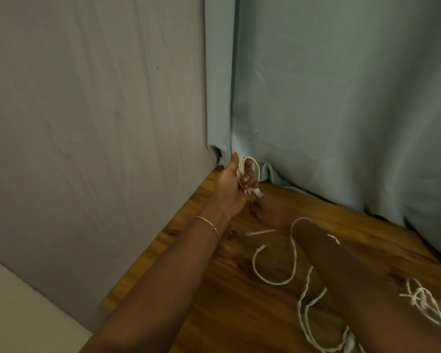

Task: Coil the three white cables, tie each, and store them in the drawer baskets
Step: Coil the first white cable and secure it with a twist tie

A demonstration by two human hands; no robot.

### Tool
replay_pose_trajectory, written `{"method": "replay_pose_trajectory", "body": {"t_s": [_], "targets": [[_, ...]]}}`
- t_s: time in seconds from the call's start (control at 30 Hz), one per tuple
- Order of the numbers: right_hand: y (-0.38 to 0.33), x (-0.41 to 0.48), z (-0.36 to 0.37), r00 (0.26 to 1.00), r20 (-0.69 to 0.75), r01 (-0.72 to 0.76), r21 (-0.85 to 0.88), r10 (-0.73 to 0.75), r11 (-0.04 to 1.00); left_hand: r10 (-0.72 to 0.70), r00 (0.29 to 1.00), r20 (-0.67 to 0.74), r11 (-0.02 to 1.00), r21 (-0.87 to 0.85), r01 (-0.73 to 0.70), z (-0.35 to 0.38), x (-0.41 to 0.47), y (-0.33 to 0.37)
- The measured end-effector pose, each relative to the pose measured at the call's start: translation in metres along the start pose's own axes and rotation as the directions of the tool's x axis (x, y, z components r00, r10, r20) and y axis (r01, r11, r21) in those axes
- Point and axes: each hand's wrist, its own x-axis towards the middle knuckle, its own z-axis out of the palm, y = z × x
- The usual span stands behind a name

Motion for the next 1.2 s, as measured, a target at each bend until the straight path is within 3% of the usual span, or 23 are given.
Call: {"method": "replay_pose_trajectory", "body": {"t_s": [0.07,0.13,0.27,0.43,0.6,0.67,0.8,0.93,1.03,1.2], "targets": [[0.000,-0.010,0.004,0.995,0.103,0.003,-0.090,0.006,0.996,0.027,0.999,-0.027,1.000,-0.011,-0.027,0.002,0.002,0.007],[-0.010,-0.021,0.003,0.985,0.172,0.010,-0.058,0.000,0.998,0.056,0.998,-0.023,0.998,0.031,-0.055,0.002,0.004,0.013],[-0.028,-0.024,-0.008,0.981,0.159,0.116,-0.014,-0.112,0.993,0.160,0.984,-0.081,0.947,0.292,-0.130,-0.004,0.010,0.004],[-0.043,-0.022,-0.035,0.965,0.134,0.233,-0.060,-0.223,0.971,0.274,0.959,-0.066,0.707,0.690,-0.155,-0.019,0.011,-0.006],[-0.030,-0.015,-0.047,0.990,0.083,0.120,-0.036,-0.117,0.992,0.208,0.977,0.043,0.447,0.884,-0.134,-0.026,0.000,-0.002],[-0.028,-0.011,-0.053,0.997,0.044,0.071,-0.010,-0.070,0.997,0.184,0.981,0.060,0.393,0.910,-0.130,-0.023,-0.002,-0.002],[-0.024,-0.011,-0.067,0.999,0.049,0.012,0.037,-0.014,0.999,0.071,0.995,0.070,0.427,0.899,-0.094,-0.020,-0.003,-0.005],[-0.022,-0.013,-0.076,0.993,0.113,0.043,0.011,-0.044,0.999,-0.042,0.996,0.076,0.404,0.913,-0.053,-0.022,-0.004,-0.005],[-0.020,-0.011,-0.080,0.996,0.062,0.058,0.003,-0.058,0.998,-0.094,0.995,0.044,0.432,0.902,0.001,-0.026,-0.002,-0.009],[-0.013,-0.006,-0.076,0.992,-0.095,0.083,0.006,-0.082,0.997,-0.245,0.969,0.041,0.561,0.821,0.107,-0.019,-0.006,-0.003]]}}
